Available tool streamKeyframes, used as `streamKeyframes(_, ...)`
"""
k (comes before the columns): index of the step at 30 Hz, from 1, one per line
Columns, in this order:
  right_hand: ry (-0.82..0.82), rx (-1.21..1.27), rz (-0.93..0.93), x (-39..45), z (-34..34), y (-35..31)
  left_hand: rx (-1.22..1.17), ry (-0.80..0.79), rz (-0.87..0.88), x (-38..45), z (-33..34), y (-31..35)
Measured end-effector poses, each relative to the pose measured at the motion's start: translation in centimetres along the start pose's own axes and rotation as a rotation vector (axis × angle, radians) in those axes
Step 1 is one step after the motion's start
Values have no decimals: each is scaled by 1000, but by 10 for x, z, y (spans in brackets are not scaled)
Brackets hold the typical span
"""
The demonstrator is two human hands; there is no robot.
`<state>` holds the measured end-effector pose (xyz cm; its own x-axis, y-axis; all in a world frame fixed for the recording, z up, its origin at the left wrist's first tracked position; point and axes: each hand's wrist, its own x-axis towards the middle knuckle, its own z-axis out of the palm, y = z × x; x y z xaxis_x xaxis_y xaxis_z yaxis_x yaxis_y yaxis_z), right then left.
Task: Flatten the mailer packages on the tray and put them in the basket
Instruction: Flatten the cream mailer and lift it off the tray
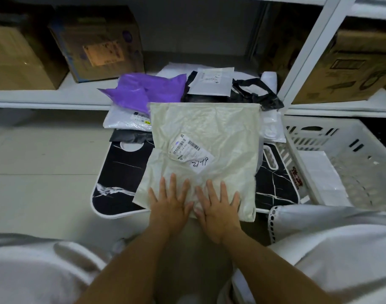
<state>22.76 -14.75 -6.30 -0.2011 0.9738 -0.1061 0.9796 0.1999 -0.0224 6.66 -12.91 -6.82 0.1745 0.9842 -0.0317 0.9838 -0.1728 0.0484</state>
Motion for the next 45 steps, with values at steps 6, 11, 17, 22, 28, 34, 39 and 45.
streamKeyframes(6, 34, 53, 32, 10, -15, -2, -9, 102, -43, 8, -18, 1)
streamKeyframes(11, 173, 141, -83, 37, -22, -6, 81, 146, -2, 12, -17, -3)
streamKeyframes(17, 212, 5, -12, 47, -21, 1, 5, 28, -62, 22, -15, -7)
streamKeyframes(22, 124, 53, -23, 57, -13, -6, 32, 142, -57, 27, -15, -9)
streamKeyframes(28, 27, 229, 4, 64, -28, -3, 126, 142, 37, 39, -26, -20)
streamKeyframes(34, 81, -66, 32, 67, -29, 10, 5, -123, -47, 44, -24, -21)
streamKeyframes(39, -117, 29, 42, 69, -21, 15, -33, -159, -64, 47, -19, -21)
streamKeyframes(45, -75, -5, 79, 70, -24, 14, 56, -82, -144, 55, -23, -15)
